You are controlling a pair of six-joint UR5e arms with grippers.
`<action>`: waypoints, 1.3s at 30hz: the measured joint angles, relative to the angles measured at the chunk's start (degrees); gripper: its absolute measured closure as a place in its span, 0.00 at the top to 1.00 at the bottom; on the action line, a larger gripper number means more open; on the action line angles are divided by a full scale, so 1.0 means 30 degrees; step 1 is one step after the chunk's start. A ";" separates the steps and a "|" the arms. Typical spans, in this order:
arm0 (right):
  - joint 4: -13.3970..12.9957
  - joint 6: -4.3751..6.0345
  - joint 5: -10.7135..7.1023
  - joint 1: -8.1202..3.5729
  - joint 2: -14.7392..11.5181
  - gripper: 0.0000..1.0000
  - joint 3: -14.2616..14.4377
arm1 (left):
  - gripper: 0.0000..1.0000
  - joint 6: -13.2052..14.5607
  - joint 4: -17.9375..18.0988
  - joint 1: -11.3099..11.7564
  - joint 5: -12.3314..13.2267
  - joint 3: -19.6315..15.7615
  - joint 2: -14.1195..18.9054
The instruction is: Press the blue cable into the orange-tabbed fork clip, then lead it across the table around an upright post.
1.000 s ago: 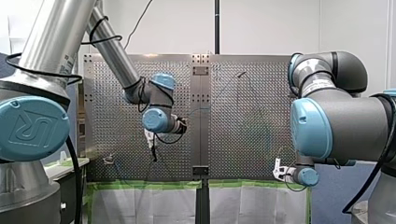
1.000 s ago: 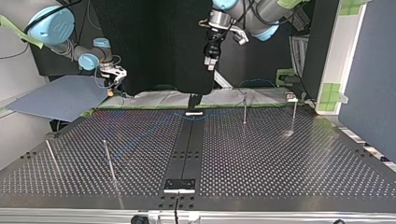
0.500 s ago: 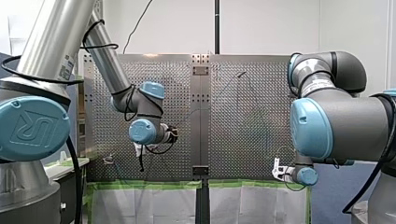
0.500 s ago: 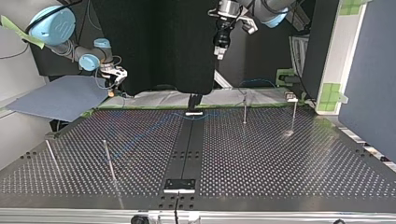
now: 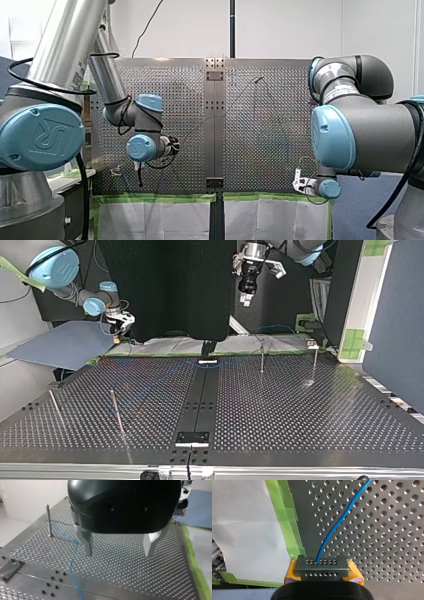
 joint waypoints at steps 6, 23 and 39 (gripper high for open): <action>0.0013 -0.0055 0.0051 -0.0043 0.0000 0.00 -0.0006 | 1.00 0.0295 0.0808 0.0308 0.0372 -0.0006 -0.0001; 0.0012 -0.0065 0.0056 -0.0051 -0.0001 0.00 -0.0007 | 1.00 0.0330 0.0915 0.0325 0.0399 -0.0009 0.0002; 0.0013 -0.0063 0.0057 -0.0050 0.0000 0.00 -0.0007 | 1.00 0.0330 0.0914 0.0325 0.0399 -0.0009 0.0002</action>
